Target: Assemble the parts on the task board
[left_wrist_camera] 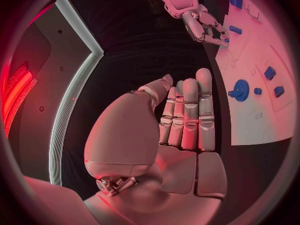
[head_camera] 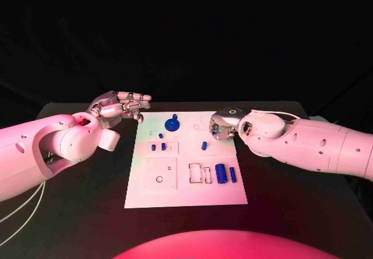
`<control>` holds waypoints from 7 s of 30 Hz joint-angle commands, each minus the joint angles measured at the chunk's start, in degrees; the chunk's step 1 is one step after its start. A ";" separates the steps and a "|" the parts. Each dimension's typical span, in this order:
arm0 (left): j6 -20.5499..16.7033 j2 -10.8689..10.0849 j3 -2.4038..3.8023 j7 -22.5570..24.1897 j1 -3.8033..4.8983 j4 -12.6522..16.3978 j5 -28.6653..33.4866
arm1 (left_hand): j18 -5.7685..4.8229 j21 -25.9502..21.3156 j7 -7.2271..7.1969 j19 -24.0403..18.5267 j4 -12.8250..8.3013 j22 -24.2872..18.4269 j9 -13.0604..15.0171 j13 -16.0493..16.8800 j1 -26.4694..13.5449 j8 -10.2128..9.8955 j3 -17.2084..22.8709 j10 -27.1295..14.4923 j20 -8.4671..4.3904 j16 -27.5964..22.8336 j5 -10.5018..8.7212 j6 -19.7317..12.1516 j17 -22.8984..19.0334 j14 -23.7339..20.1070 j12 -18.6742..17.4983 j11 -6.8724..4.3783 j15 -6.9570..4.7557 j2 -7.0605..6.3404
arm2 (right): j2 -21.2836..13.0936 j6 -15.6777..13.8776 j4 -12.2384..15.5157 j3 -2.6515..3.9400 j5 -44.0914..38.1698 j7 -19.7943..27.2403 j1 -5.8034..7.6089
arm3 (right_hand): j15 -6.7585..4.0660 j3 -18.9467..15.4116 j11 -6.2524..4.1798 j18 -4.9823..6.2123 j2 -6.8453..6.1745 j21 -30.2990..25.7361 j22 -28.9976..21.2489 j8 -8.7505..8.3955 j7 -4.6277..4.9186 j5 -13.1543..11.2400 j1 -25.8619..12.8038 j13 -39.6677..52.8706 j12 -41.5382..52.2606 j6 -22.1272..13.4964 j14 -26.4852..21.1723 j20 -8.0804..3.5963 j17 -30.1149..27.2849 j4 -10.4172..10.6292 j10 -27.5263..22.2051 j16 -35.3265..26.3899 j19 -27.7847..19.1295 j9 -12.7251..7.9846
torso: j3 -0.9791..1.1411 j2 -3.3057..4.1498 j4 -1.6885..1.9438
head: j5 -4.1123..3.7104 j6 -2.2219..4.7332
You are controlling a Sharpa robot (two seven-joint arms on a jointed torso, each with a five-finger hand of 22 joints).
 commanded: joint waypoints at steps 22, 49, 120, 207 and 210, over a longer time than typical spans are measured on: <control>1.19 0.09 0.03 0.03 0.01 0.17 -0.03 | 0.27 -0.43 -0.12 0.57 0.04 -0.23 -0.12 0.14 0.20 -0.27 -0.46 -0.66 -0.10 -0.92 -0.06 -0.38 -0.88 1.01 0.55 -0.15 0.02 0.42 | 0.57 -0.89 -0.35 -0.16 -0.87 -1.45 -0.40 | -0.39 3.96 -0.59 -1.20 1.08 0.77 3.11 0.64 -0.47 -2.02 1.33 0.26 0.69 2.47 3.40 -0.43 2.53 0.35 2.21 0.60 0.21 0.93 | -0.03 -0.08 0.01 | -0.07 -0.16; 1.35 0.21 0.03 0.00 0.01 -0.40 -0.03 | 0.26 -0.51 -0.12 0.55 -0.03 -0.28 -0.14 0.15 0.31 -0.28 -0.48 -0.73 -0.10 -1.17 -0.05 -0.39 -1.09 1.05 0.66 -0.15 0.02 0.39 | -4.36 -5.57 7.65 0.81 -0.74 -1.73 0.84 | -0.45 3.97 -0.67 -1.30 0.55 1.17 3.44 0.72 -0.57 -2.45 1.00 0.31 0.75 2.76 3.43 -0.49 2.62 0.56 2.54 0.69 0.40 1.10 | -0.08 -0.09 -0.04 | 0.58 -0.02; 1.70 4.47 0.01 -0.64 0.06 -1.33 0.01 | 0.25 -0.68 -0.12 0.52 0.13 -0.39 -0.15 0.21 0.15 -0.24 -0.65 -0.75 -0.08 -1.56 -0.06 -0.30 -1.46 1.17 0.91 -0.14 0.06 0.43 | 8.20 -2.41 12.00 -0.24 0.18 0.12 -5.40 | -0.47 4.03 -0.66 -1.17 0.47 0.62 3.16 0.65 -0.54 -2.35 0.67 0.32 0.70 2.73 3.40 -0.53 2.43 0.93 2.60 0.61 0.14 1.18 | -0.12 -0.06 0.08 | 12.66 -1.98; 2.50 4.24 0.00 -1.67 0.06 -1.71 0.01 | 0.26 -0.82 -0.15 0.55 0.14 -0.49 -0.18 0.24 0.29 -0.25 -0.70 -0.92 -0.10 -1.89 -0.06 -0.31 -1.81 1.38 1.11 -0.17 0.02 0.51 | -7.69 -0.34 14.96 0.73 4.88 -0.29 0.88 | 0.95 -1.39 1.03 -0.22 -5.06 -4.87 0.59 -1.90 -0.11 -2.04 -1.34 -1.42 0.05 -4.38 2.55 0.79 -1.20 4.01 -5.75 -1.45 -2.02 0.31 | -0.22 -0.32 -0.07 | 7.37 -1.38; 2.52 4.29 0.00 -1.69 0.06 -1.79 0.01 | 0.26 -0.82 -0.15 0.55 0.14 -0.49 -0.18 0.24 0.29 -0.25 -0.70 -0.92 -0.10 -1.89 -0.06 -0.31 -1.81 1.38 1.11 -0.17 0.02 0.51 | -6.36 -0.26 13.81 0.68 4.63 -0.20 0.52 | 0.94 -1.41 1.01 -0.20 -4.92 -4.94 0.56 -1.84 -0.17 -2.00 -1.19 -1.42 0.13 -4.35 2.55 0.78 -1.21 4.05 -5.81 -1.46 -2.04 0.33 | -0.26 -0.35 -0.09 | 7.34 -1.27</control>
